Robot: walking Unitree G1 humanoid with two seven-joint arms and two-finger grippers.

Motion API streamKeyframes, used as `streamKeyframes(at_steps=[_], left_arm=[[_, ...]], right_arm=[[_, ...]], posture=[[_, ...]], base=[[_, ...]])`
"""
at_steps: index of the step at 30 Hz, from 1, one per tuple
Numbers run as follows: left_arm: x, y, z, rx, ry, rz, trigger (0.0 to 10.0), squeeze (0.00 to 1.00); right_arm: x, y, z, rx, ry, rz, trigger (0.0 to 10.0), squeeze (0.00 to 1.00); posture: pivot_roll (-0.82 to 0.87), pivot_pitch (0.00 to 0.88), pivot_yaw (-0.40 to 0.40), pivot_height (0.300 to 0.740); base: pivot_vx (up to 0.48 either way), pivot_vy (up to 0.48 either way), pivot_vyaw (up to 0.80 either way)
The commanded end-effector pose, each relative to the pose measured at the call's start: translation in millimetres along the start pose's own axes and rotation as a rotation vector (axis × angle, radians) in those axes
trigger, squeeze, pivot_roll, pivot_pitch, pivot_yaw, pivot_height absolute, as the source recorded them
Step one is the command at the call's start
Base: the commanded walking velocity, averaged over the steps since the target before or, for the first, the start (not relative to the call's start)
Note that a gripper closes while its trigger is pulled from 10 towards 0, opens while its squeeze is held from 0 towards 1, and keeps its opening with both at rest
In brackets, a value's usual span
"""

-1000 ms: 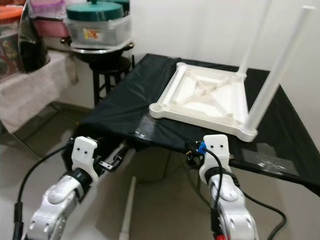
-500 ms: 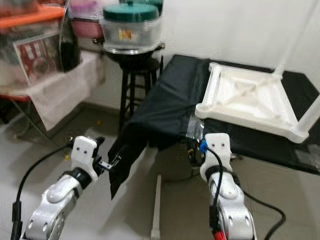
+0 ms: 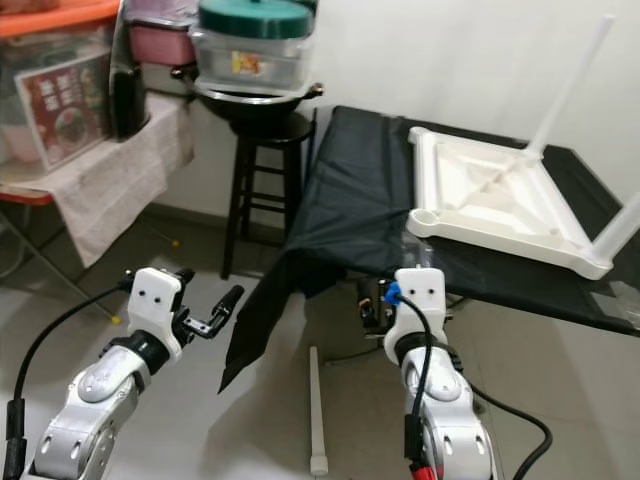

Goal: Building children table

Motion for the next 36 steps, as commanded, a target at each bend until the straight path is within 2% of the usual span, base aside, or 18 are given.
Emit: streamKeyframes(at_steps=[1, 14, 24, 30, 36], left_arm=[[0.7, 0.7, -1.5, 0.002, -0.004, -0.011, 10.0, 0.00], [-0.9, 4.9, -0.2, 0.020, 0.003, -0.041, 10.0, 0.00], [-1.1, 5.3, -3.0, 0.025, -0.001, -0.048, 10.0, 0.00], [-0.1, 5.6, -2.7, 0.030, 0.000, -0.058, 10.0, 0.00], [-1.3, 5.6, -5.2, 0.032, -0.007, -0.061, 10.0, 0.00]], right_arm=[[-0.8, -2.5, -1.0, -0.002, -0.008, 0.010, 10.0, 0.00], [-2.8, 2.0, -2.0, 0.002, -0.016, -0.011, 10.0, 0.00], [-4.4, 0.7, -1.9, 0.007, -0.010, -0.004, 10.0, 0.00], [-4.3, -1.9, 0.5, -0.001, -0.006, 0.004, 10.0, 0.00], [-5.7, -0.9, -3.0, 0.008, -0.017, -0.003, 10.0, 0.00]], posture=[[0.04, 0.000, -0.089, 0.740], [0.04, 0.000, -0.085, 0.740], [0.04, 0.000, -0.089, 0.740], [0.04, 0.000, -0.091, 0.740], [0.03, 0.000, -0.084, 0.740]], base=[[0.000, 0.000, 0.00], [0.260, 0.000, -0.18], [0.000, 0.000, 0.00], [0.349, 0.315, -0.80], [0.355, 0.317, 0.00]])
Point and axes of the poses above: a point about 5 cm out from each wrist's last joint towards the gripper, its own x axis pointing back from the gripper into the wrist, its own y axis along the axis of the wrist's last joint, z = x × y, the point moved 3 cm from there along -x, pointing out of the wrist towards the gripper, and after that the axes turned 5 degrees about -x, right-handed, at the moved point
